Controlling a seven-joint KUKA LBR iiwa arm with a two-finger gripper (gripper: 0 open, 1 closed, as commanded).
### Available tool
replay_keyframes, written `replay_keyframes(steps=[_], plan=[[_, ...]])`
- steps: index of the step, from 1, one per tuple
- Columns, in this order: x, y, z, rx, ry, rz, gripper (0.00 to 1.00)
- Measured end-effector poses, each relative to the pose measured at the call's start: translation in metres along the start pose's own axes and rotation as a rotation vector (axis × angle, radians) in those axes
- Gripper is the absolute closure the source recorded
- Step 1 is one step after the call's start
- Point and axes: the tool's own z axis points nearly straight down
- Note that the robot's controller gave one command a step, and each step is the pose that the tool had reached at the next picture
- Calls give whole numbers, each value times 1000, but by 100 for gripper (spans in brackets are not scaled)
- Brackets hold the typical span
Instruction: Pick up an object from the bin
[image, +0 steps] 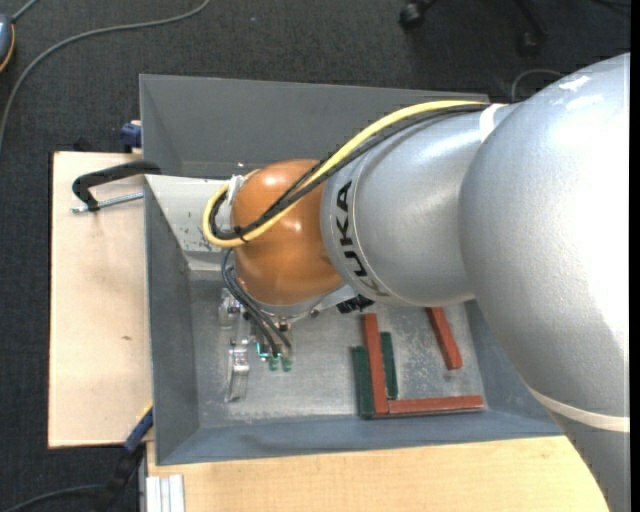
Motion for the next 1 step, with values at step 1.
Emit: replay_keyframes(steps=[1], plan=[[-16,-64,55,1,-3,264,0]])
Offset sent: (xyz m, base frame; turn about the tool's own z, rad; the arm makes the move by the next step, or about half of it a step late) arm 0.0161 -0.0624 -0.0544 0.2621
